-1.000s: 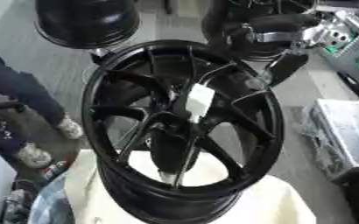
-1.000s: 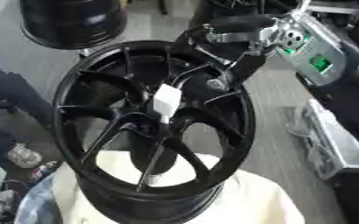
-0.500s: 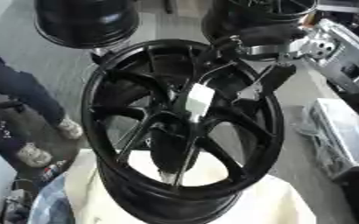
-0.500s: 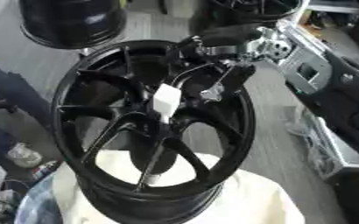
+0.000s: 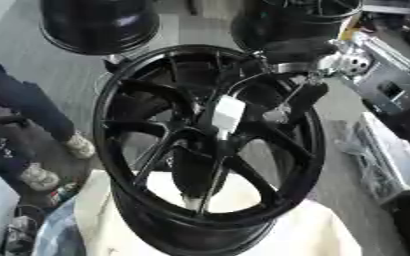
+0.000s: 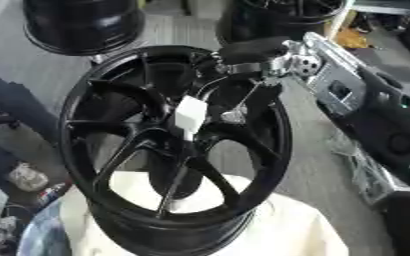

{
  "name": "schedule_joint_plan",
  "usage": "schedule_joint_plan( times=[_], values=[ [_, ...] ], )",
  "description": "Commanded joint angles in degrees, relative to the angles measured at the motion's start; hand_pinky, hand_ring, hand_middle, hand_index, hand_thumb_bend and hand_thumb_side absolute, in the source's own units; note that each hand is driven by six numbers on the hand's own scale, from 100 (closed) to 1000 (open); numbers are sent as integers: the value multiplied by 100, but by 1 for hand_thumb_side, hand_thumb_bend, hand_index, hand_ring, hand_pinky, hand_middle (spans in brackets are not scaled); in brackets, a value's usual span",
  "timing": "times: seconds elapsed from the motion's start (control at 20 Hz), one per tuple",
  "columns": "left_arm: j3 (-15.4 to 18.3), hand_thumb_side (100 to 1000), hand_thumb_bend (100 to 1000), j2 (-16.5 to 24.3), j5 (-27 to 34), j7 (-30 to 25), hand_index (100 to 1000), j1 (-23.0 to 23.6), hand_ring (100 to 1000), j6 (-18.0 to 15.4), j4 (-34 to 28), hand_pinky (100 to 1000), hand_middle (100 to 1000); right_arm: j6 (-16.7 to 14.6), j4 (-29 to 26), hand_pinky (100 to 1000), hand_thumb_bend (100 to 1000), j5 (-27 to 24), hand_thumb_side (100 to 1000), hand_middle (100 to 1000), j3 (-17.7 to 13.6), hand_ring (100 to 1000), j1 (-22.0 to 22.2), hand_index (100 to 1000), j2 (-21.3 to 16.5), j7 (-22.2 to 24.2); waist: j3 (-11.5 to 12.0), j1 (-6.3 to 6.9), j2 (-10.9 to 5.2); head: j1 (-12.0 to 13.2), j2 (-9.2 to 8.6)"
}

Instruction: Pull the pin out of the wheel hub.

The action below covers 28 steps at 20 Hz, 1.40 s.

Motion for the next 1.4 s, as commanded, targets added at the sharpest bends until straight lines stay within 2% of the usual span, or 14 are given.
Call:
schedule_joint_plan(
  times=[0.05,0.8,1.2,1.4],
  values=[
    [-24,890,100,93,-35,-30,668,-69,589,-9,-131,725,567,-1590,34,859,100,44,270,874,-27,882,-81,937,-34,1542,8,40,-40,-11,-12],
    [-29,893,100,73,-57,-49,668,-90,590,-11,-135,726,567,-1683,285,854,100,211,271,818,31,866,28,916,141,1542,80,37,-3,-35,-12],
    [-31,893,100,67,-66,-58,668,-95,591,-8,-137,727,568,-1708,356,846,100,233,243,742,47,844,53,868,167,1542,92,35,6,-52,-12],
    [-32,894,100,65,-68,-63,668,-97,591,-6,-137,727,568,-1699,366,836,100,182,223,658,24,821,55,800,173,1542,98,33,7,-61,-12]
  ],
)
